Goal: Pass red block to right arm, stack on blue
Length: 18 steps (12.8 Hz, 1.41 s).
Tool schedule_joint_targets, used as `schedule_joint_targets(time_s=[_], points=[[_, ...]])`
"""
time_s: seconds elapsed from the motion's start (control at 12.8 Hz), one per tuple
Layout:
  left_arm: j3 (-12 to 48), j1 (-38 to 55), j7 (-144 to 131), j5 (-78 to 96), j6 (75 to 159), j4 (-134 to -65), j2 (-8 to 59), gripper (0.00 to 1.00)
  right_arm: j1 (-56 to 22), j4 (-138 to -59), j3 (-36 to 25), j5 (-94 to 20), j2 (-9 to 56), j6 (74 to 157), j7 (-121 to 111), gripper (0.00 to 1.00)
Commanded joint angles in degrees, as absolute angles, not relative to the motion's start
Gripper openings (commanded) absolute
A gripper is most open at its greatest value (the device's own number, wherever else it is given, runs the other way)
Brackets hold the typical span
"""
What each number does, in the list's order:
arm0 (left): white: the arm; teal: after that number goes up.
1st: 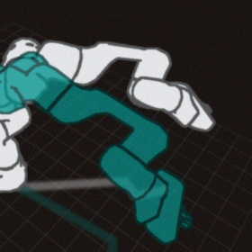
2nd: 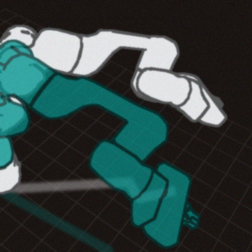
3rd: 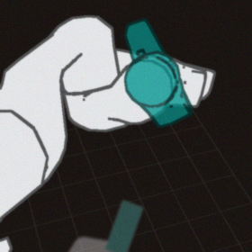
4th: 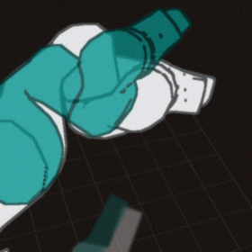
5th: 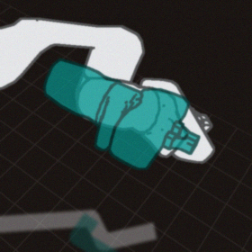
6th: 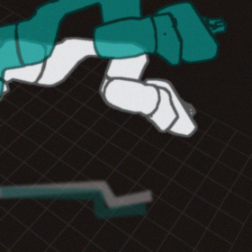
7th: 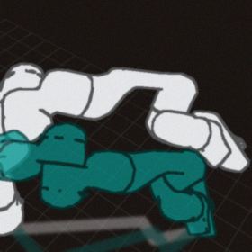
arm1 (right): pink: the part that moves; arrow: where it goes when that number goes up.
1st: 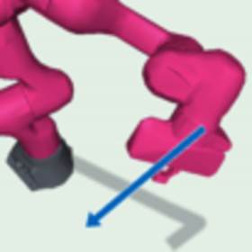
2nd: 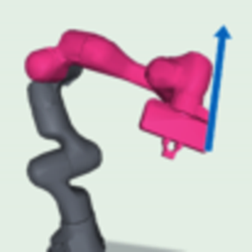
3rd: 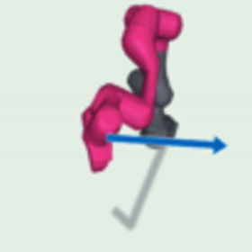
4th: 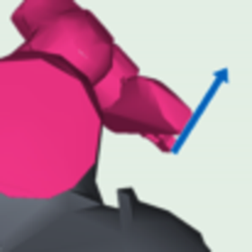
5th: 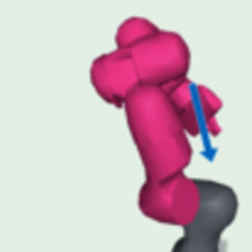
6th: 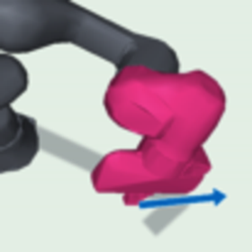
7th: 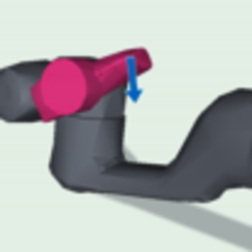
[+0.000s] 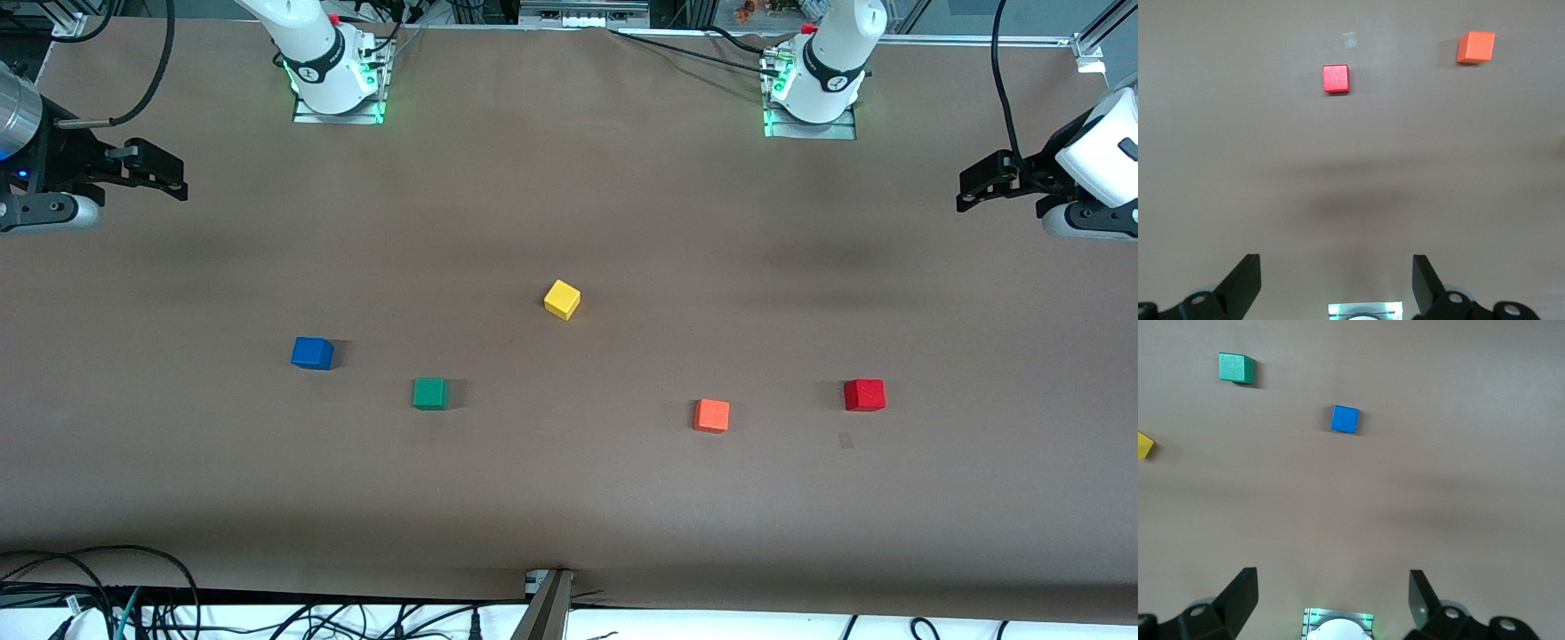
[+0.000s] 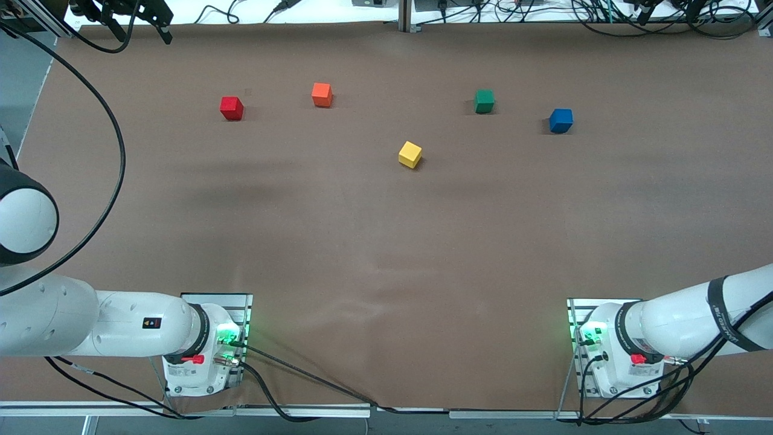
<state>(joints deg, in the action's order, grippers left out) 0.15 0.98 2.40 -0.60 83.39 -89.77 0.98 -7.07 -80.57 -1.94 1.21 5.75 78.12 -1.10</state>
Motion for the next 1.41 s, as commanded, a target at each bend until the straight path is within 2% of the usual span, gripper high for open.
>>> schedule_joint_targets(time_s=[0.0,1.33], points=[[-0.7,1.85,2.11,-0.09,83.94,-91.23,-0.44,1.0,-6.94,-79.72,-1.85,0.35,6.15,77.96,-1.5,1.0],[-0.88,1.05,2.46,-2.9,84.73,-90.62,0.53,1.0,-7.12,-79.63,-1.67,0.35,6.24,78.05,-1.14,1.0]])
